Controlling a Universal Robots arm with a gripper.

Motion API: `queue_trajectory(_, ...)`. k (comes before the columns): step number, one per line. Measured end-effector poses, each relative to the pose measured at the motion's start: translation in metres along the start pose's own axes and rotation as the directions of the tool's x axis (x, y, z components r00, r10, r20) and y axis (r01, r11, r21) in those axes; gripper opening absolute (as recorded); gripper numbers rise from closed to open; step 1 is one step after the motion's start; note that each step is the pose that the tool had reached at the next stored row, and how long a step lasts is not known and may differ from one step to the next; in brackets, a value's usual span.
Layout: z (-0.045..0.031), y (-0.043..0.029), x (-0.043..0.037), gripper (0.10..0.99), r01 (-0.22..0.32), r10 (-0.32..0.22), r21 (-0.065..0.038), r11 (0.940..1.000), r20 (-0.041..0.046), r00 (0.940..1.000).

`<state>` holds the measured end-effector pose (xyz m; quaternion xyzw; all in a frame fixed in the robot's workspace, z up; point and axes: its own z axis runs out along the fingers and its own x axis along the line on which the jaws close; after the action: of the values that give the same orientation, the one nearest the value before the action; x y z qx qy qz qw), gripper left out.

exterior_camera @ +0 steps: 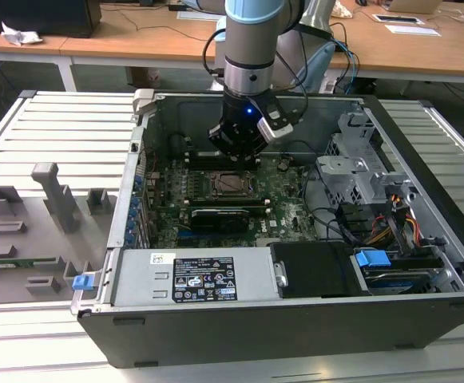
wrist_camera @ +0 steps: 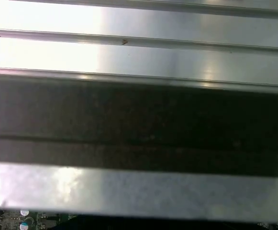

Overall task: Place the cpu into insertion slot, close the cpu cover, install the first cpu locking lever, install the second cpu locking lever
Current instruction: 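Install the second cpu locking lever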

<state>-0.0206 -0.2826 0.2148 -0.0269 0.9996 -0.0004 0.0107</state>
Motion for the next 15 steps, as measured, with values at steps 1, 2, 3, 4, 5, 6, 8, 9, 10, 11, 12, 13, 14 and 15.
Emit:
queue_trajectory(1,0.0,-0.0003,0.0,0.106,0.0,0.0,0.0,1.0,0.0,1.0)
queue_trajectory(2,0.0,-0.0005,0.0,0.106,0.0,0.0,0.0,1.0,0.0,1.0)
queue_trajectory(3,0.0,-0.0009,0.0001,0.106,0.0,0.0,0.0,1.0,0.0,1.0)
queue_trajectory(4,0.0,-0.0013,0.0001,0.106,0.0,0.0,0.0,1.0,0.0,1.0)
queue_trajectory(5,0.0,-0.0019,0.0001,0.106,0.0,0.0,0.0,1.0,0.0,1.0)
queue_trajectory(6,0.0,-0.0023,0.0001,0.106,0.0,0.0,0.0,1.0,-0.0001,1.0)
queue_trajectory(8,0.0,-0.0031,0.0002,0.106,0.0,0.0,0.0,1.0,0.0,1.0)
queue_trajectory(9,0.0,-0.0035,0.0002,0.106,0.0,0.0,0.0,1.0,-0.0001,1.0)
queue_trajectory(10,0.0,-0.0039,0.0002,0.106,0.0,0.0,0.0,1.0,0.0,1.0)
queue_trajectory(11,0.0,-0.0042,0.0002,0.106,0.0,0.0,0.0,1.0,0.0001,1.0)
queue_trajectory(12,0.0001,-0.0045,0.0002,0.106,0.0,0.0,0.0,1.0,0.0001,1.0)
queue_trajectory(13,0.0001,-0.0046,0.0003,0.106,0.0,0.0,0.0,1.0,0.0001,1.0)
queue_trajectory(14,0.0,-0.0047,0.0003,0.106,0.0,0.0,0.0,1.0,0.0001,1.0)
queue_trajectory(15,0.0,-0.0049,0.0003,0.106,0.0,0.0,0.0,1.0,0.0,1.0)
